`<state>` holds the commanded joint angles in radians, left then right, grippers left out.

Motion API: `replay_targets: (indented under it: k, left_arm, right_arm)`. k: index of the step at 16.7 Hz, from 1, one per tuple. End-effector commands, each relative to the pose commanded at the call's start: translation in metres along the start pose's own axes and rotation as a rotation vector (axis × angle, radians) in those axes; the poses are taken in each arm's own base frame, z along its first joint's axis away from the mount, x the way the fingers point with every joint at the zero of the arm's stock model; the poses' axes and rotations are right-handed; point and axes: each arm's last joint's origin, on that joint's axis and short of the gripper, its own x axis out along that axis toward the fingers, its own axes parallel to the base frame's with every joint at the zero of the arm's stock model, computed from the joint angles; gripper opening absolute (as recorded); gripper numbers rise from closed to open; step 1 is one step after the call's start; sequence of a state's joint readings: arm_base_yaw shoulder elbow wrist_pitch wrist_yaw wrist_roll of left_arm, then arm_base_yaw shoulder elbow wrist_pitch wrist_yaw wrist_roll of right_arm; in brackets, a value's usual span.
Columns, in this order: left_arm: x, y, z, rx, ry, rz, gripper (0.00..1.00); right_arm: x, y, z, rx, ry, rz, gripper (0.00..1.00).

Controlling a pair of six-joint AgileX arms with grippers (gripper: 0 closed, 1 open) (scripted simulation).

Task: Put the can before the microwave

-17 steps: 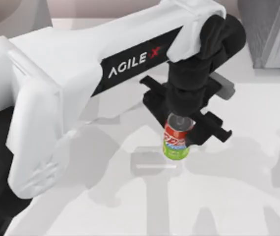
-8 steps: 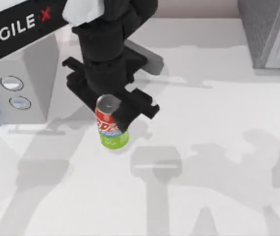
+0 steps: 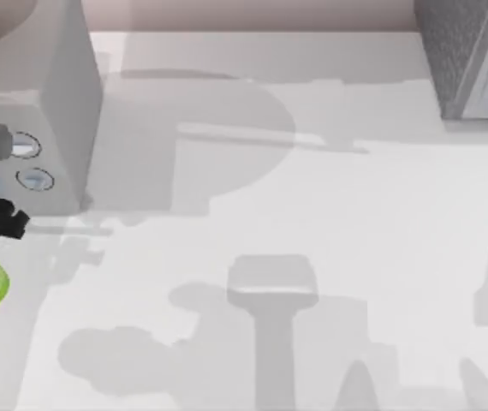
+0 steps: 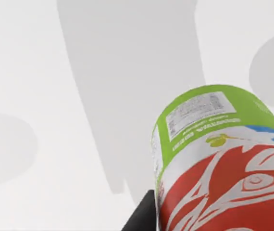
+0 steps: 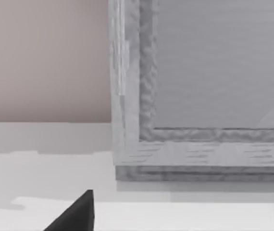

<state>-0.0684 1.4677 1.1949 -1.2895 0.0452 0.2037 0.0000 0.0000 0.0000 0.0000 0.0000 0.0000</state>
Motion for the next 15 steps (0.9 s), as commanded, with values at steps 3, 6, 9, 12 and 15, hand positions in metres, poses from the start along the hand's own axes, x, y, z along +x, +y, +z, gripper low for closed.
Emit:
replay_targets:
  k: [3, 6, 9, 12, 15]
  left_arm:
    - [0.025, 0.034, -0.032, -0.164, -0.001, 0.027, 0.0]
    - [0.042, 0.049, -0.046, -0.248, 0.009, 0.045, 0.0]
    - [0.043, 0.05, -0.047, -0.254, 0.01, 0.046, 0.0]
    - [0.044, 0.05, -0.046, -0.249, 0.014, 0.044, 0.0]
    - [0.051, 0.05, -0.047, -0.253, 0.01, 0.046, 0.0]
  right_arm:
    - [0.0, 0.0, 0.0, 0.0, 0.0, 0.0, 1.0]
    - [0.0, 0.0, 0.0, 0.0, 0.0, 0.0, 1.0]
    - [0.0, 0.0, 0.0, 0.0, 0.0, 0.0, 1.0]
    - [0.0, 0.0, 0.0, 0.0, 0.0, 0.0, 1.0]
    - [0.0, 0.0, 0.0, 0.0, 0.0, 0.0, 1.0]
